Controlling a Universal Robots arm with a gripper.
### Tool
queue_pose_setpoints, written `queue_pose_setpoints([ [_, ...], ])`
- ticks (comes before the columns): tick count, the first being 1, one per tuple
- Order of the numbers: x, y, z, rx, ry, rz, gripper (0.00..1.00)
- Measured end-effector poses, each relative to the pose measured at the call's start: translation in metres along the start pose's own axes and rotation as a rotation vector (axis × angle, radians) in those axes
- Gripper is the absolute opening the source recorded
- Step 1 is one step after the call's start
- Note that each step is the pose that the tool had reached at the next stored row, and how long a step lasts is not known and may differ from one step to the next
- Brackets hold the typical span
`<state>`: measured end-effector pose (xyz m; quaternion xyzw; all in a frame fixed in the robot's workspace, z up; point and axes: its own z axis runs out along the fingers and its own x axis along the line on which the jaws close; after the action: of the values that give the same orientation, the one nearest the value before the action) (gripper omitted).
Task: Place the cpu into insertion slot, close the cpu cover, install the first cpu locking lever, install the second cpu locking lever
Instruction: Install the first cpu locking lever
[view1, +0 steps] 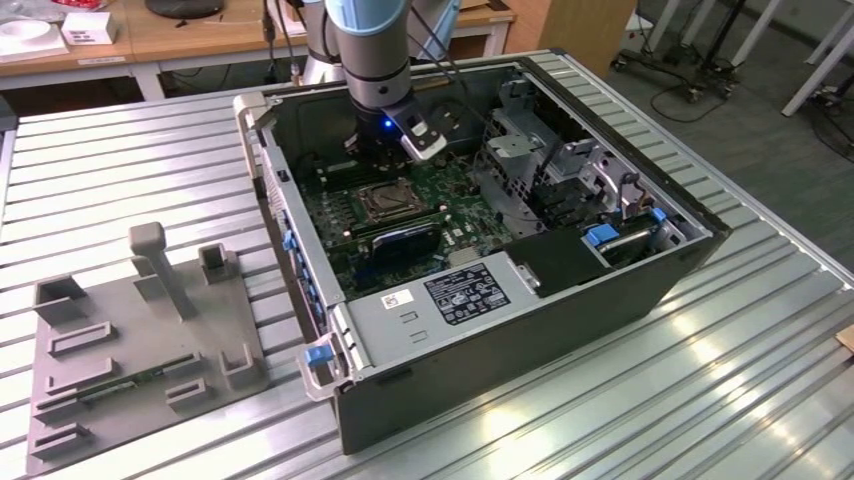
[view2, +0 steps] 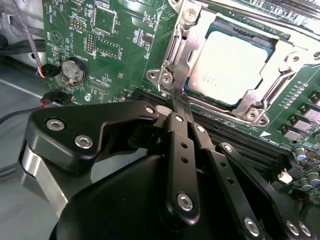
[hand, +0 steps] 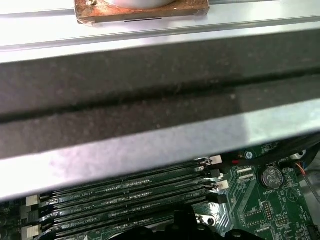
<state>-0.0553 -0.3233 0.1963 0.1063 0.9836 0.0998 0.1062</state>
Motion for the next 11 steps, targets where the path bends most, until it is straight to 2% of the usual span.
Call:
queue_pose_setpoints([
  [4,0.0002,-0.0003,0.0007,-0.0027,-0.0062,-0.001,0.11],
  [11,0.0005,-0.0007,0.0016,-0.0039,-0.0111,-0.002,0.11],
])
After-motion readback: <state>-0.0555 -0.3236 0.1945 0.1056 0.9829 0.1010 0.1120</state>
